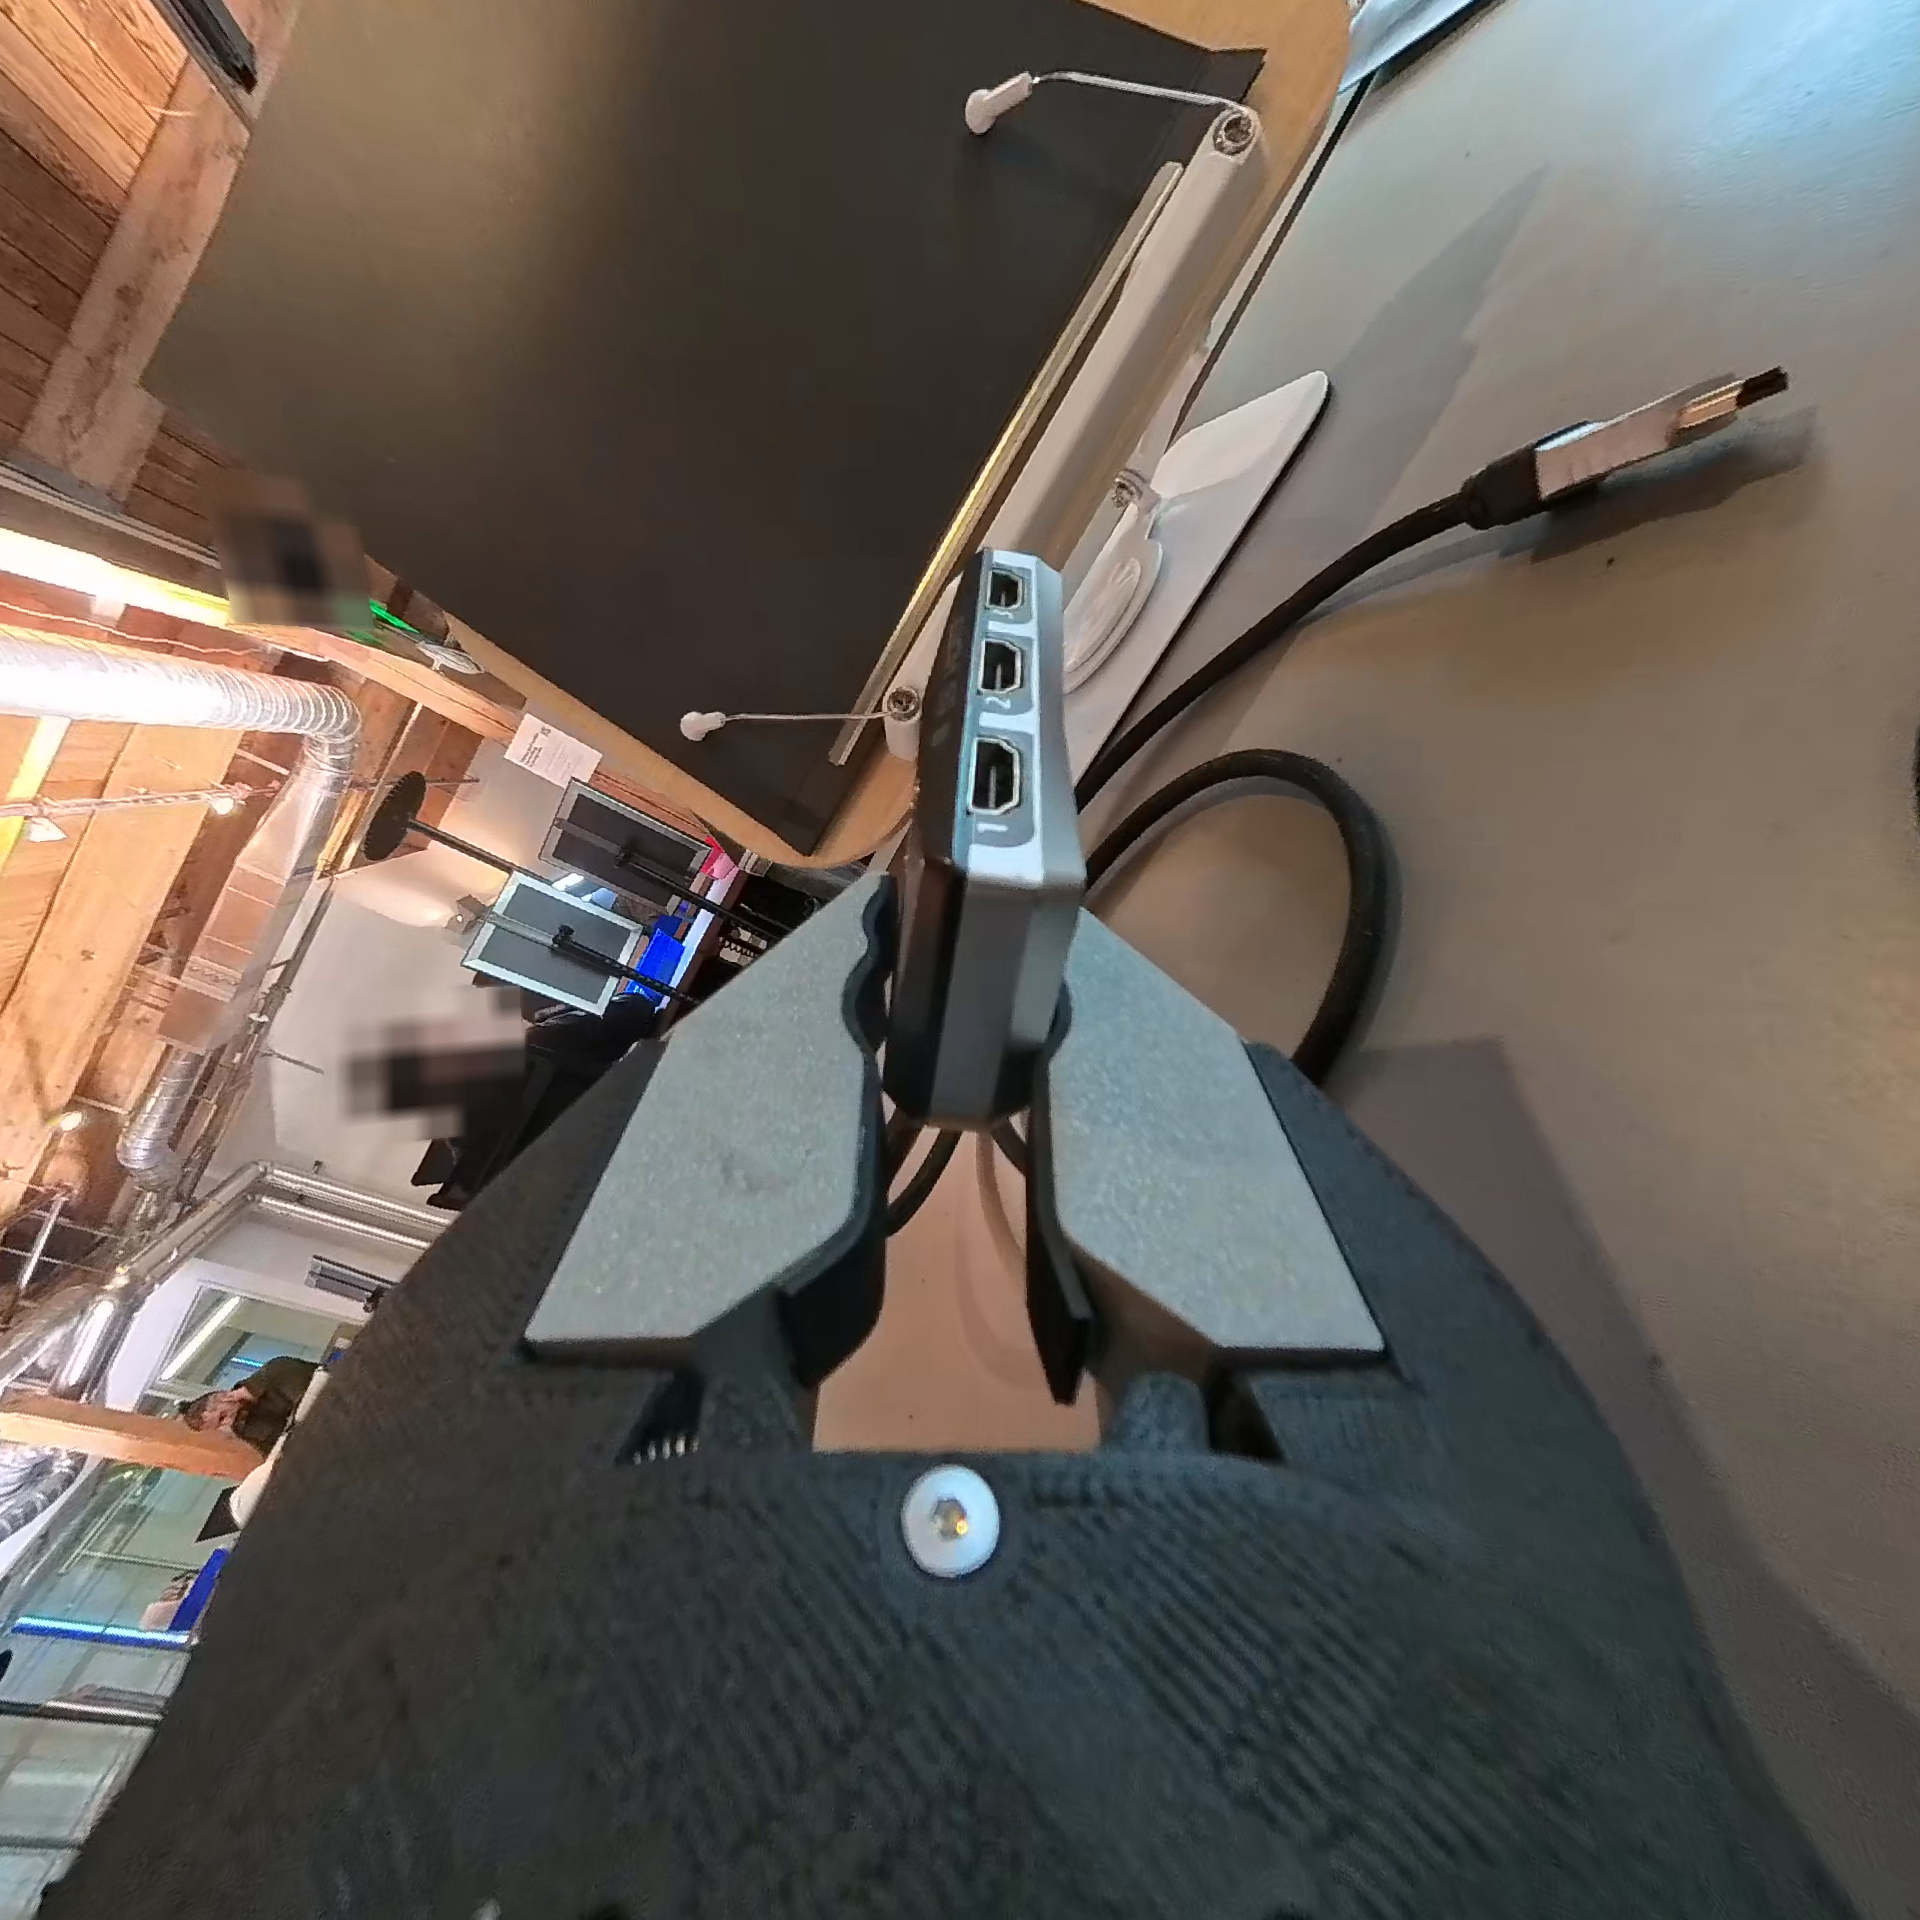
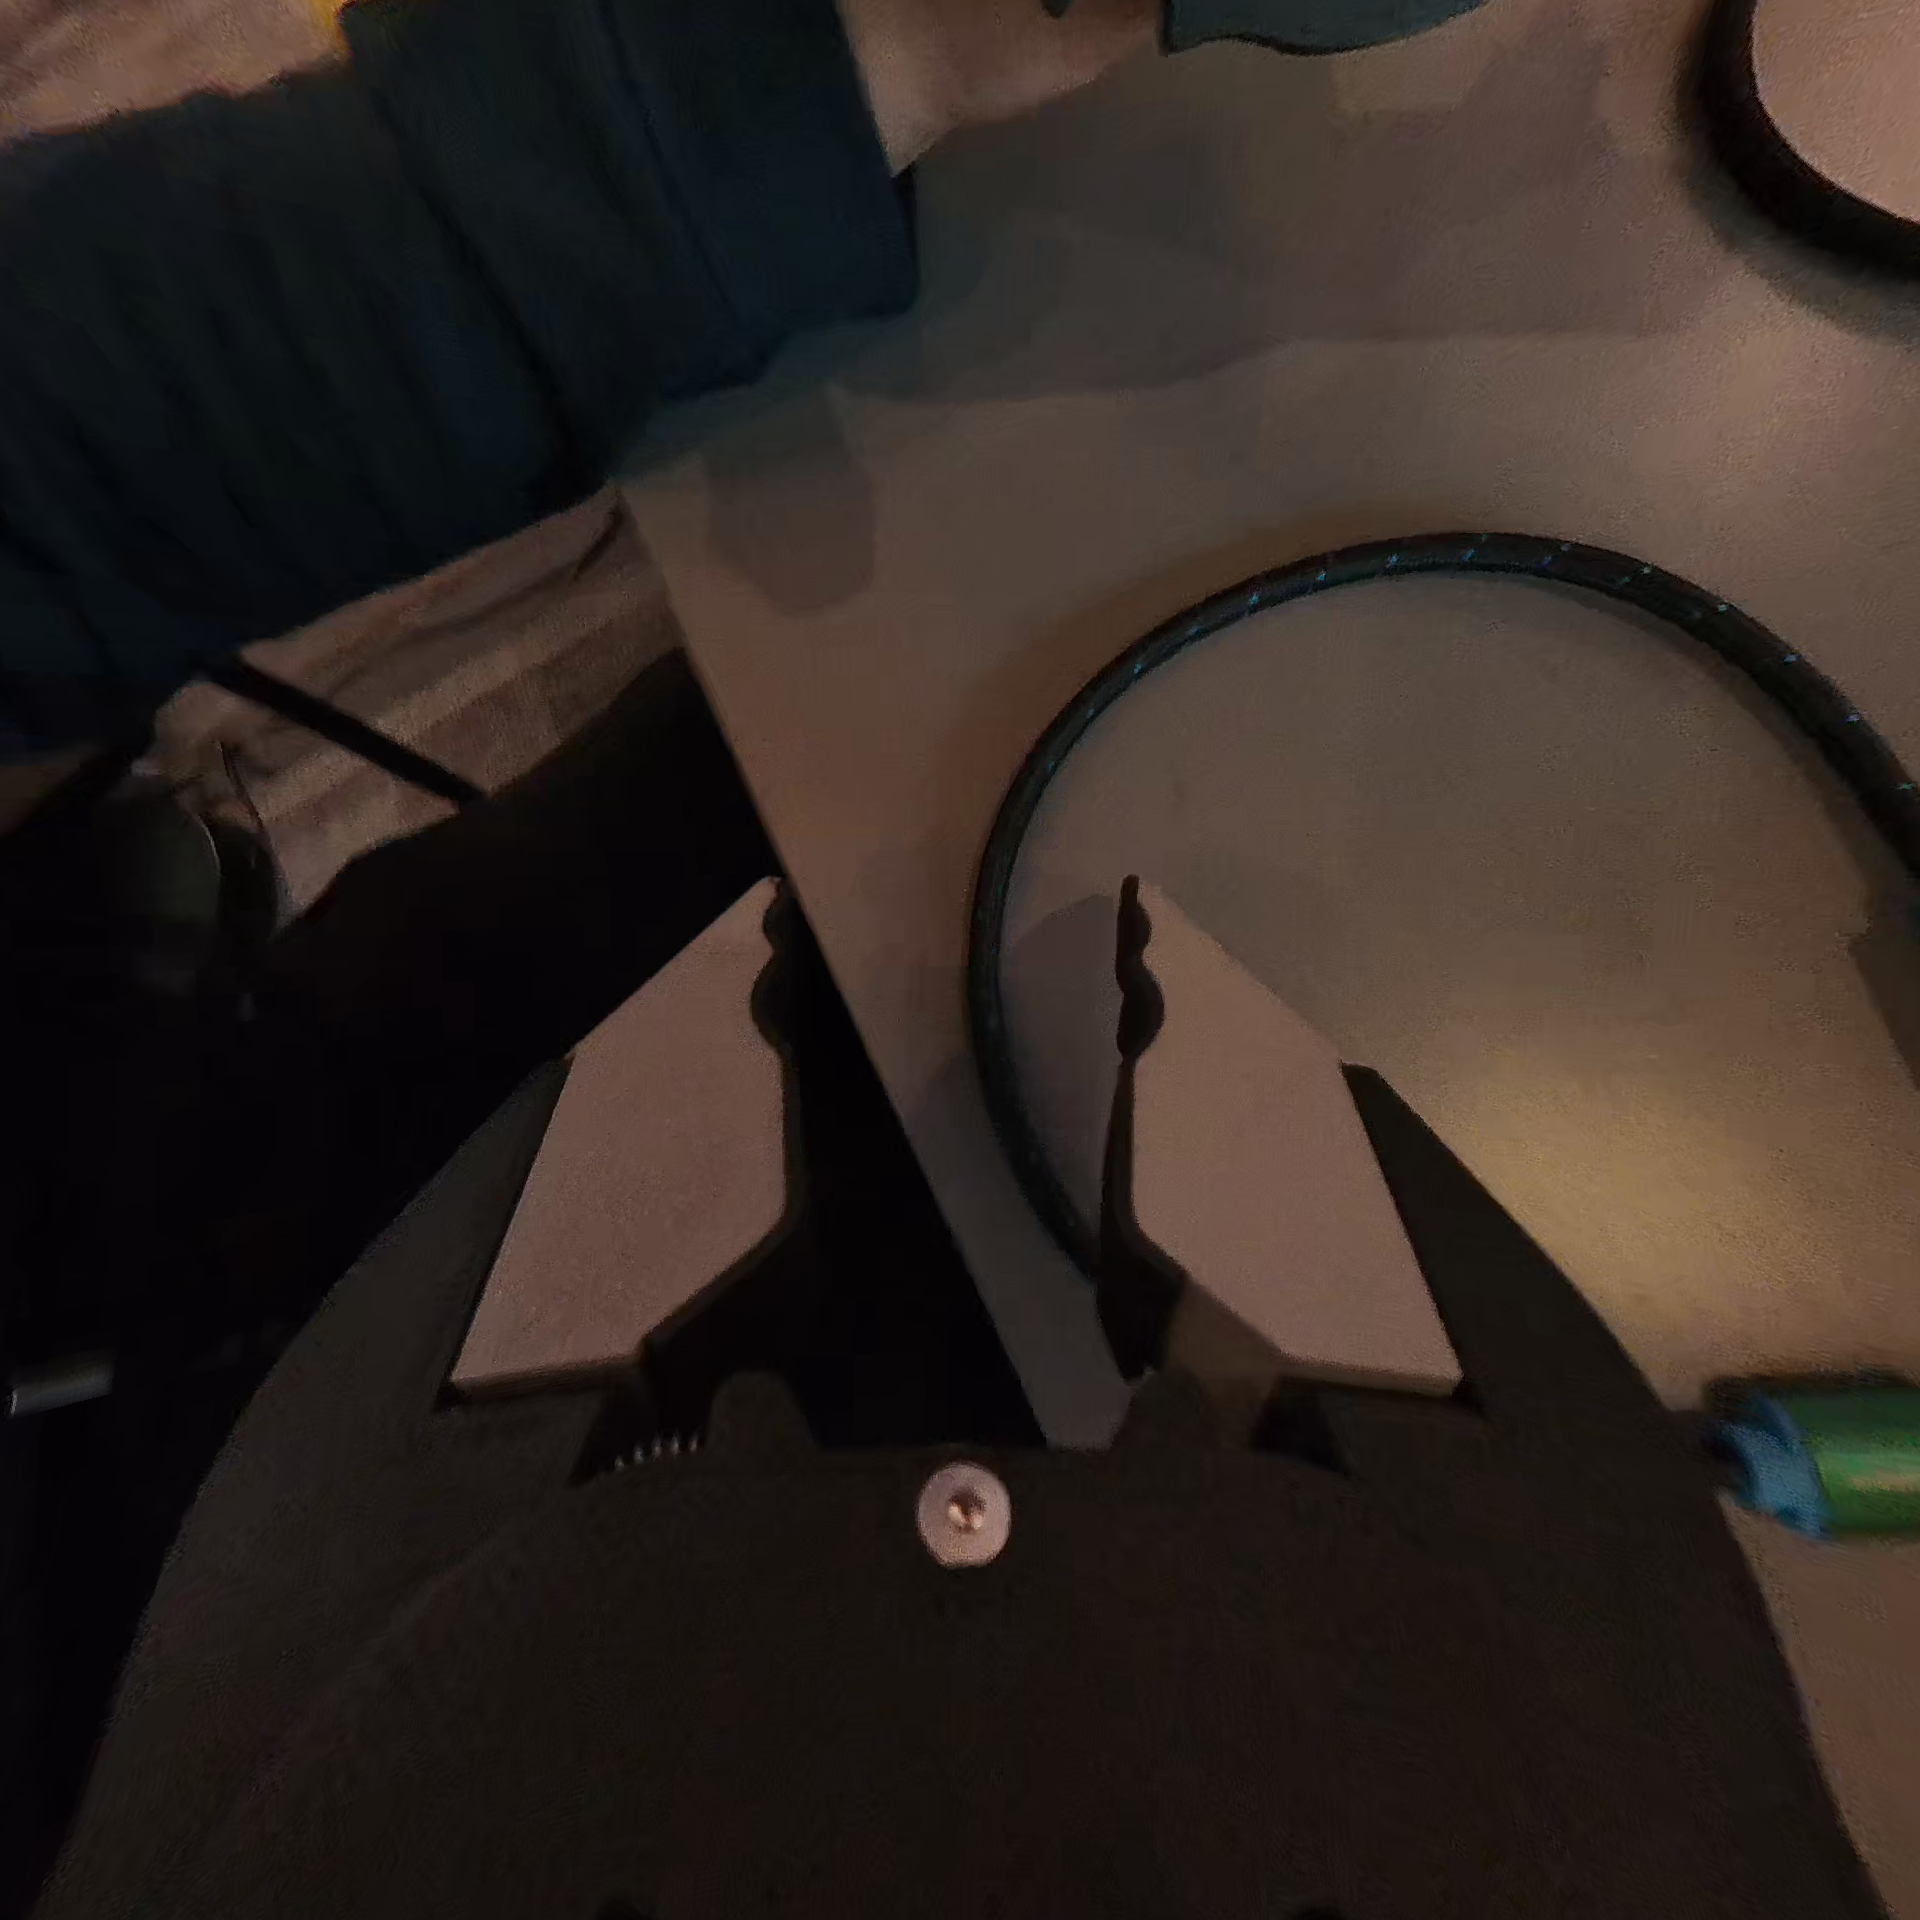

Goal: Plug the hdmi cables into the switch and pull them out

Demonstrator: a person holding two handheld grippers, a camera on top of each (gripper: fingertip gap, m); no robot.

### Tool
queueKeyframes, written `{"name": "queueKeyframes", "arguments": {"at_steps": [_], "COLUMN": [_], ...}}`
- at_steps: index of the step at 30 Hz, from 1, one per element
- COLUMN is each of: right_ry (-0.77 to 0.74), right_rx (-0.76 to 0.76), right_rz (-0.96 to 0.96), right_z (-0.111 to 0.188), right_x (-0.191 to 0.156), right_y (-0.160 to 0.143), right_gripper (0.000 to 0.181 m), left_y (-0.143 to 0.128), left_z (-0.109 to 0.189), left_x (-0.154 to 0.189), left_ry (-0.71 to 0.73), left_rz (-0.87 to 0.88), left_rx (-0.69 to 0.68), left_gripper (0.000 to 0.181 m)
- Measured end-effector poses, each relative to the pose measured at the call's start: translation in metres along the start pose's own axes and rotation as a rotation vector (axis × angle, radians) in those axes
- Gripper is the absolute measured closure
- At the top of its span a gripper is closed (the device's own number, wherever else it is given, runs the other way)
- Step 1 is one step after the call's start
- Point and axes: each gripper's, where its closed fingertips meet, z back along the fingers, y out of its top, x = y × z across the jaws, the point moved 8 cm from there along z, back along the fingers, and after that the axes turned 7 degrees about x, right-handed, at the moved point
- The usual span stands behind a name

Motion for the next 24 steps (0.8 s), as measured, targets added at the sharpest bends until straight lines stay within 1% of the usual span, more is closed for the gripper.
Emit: {"name": "queueKeyframes", "arguments": {"at_steps": [2,3,5,6,8,9,11,12,13,16,17,19,20,21,22,24], "right_ry": [-0.057,-0.084,-0.119,-0.135,-0.155,-0.14,-0.014,0.088,0.182,0.372,0.382,0.294,0.25,0.19,0.111,0.006], "right_rx": [0.016,0.037,0.066,0.069,0.042,0.018,-0.061,-0.123,-0.194,-0.402,-0.462,-0.546,-0.578,-0.602,-0.616,-0.615], "right_rz": [-0.061,-0.075,-0.087,-0.079,-0.012,0.048,0.188,0.266,0.351,0.552,0.585,0.594,0.563,0.52,0.468,0.332], "right_z": [-0.016,-0.022,-0.032,-0.036,-0.04,-0.041,-0.037,-0.031,-0.022,0.018,0.03,0.048,0.054,0.059,0.062,0.065], "right_x": [0.006,0.009,0.011,0.011,0.01,0.008,0.004,0.004,0.005,0.014,0.018,0.031,0.038,0.046,0.056,0.068], "right_y": [0.005,0.009,0.015,0.017,0.018,0.018,0.017,0.015,0.012,-0.006,-0.011,-0.016,-0.018,-0.02,-0.023,-0.027], "right_gripper": [0.122,0.127,0.127,0.133,0.163,0.171,0.17,0.17,0.17,0.173,0.173,0.171,0.166,0.159,0.159,0.15], "left_y": [0.0,-0.001,-0.001,-0.001,-0.001,-0.001,-0.001,-0.001,-0.001,-0.001,-0.001,-0.001,-0.001,0.0,0.0,0.001], "left_z": [0.001,0.001,0.002,0.002,0.002,0.002,0.001,0.001,0.001,0.001,0.001,0.0,0.0,0.0,0.0,0.0], "left_x": [-0.001,-0.002,-0.003,-0.002,-0.002,-0.001,0.0,0.0,0.0,0.0,0.0,-0.001,-0.001,-0.001,0.0,0.001], "left_ry": [0.003,0.006,0.008,0.008,0.005,0.002,-0.005,-0.006,-0.007,-0.01,-0.01,-0.009,-0.009,-0.01,-0.011,-0.016], "left_rz": [0.006,0.009,0.012,0.011,0.007,0.006,0.004,0.002,0.002,-0.001,-0.003,-0.001,-0.001,-0.003,-0.007,-0.021], "left_rx": [0.0,0.0,-0.002,-0.002,-0.002,-0.003,-0.005,-0.004,-0.002,-0.001,0.0,0.0,0.001,0.001,0.003,0.012], "left_gripper": [0.16,0.16,0.16,0.16,0.16,0.16,0.16,0.16,0.16,0.16,0.16,0.16,0.16,0.16,0.16,0.16]}}
